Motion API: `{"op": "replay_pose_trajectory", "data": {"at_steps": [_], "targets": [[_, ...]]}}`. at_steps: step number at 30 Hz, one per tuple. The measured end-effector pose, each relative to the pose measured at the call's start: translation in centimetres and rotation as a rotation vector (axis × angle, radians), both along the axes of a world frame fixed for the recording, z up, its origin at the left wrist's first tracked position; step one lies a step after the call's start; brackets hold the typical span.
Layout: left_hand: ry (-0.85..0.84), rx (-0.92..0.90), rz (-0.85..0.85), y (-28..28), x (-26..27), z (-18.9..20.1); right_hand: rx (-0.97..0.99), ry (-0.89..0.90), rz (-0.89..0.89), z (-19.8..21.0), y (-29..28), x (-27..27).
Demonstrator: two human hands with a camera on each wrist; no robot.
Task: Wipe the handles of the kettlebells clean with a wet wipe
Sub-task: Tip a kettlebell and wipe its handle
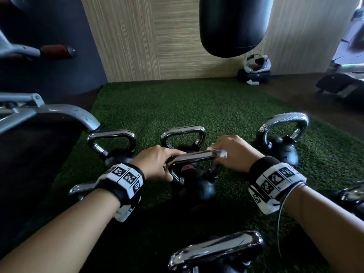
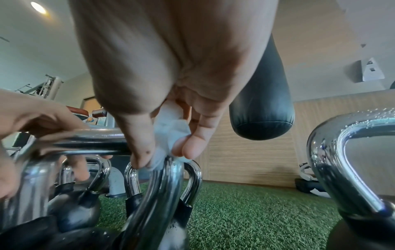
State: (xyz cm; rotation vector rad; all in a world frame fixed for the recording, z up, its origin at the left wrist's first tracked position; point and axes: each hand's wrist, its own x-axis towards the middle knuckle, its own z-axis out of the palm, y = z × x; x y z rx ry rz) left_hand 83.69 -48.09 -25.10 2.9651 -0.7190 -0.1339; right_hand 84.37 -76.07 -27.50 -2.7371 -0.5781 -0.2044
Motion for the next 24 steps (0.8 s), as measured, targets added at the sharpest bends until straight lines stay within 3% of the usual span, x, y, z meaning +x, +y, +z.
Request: {"op": "replay_pose_trajectory", "data": {"at_steps": [10,14,16,19,24], "targets": [[-0.016,-0.120,0.057,0.1,-0.6,-0.8,-0.014,0.022,-0.068,0.1,0.6,-0.6],[-0.005,0.009,0.121,-0.2,-3.8,0.2,0.119,0.023,-0.175,2.4,-0.8,-3.1],[0.006,-0.102,0.166,0.5,-6.5,0.2,0.152,0.020,-0.196,4.1,-2.5,-5.4],[0.158,-0.375,0.230,2.7,-10.6,-0.8,0.161,0.054,-0.210,5.6,-5.7,-9.7],[0.538,-0.348,0.295,5.7,-14.7,-4.1,0.208,0.066,-0.210,6.9,-9.6,-15.9]]}}
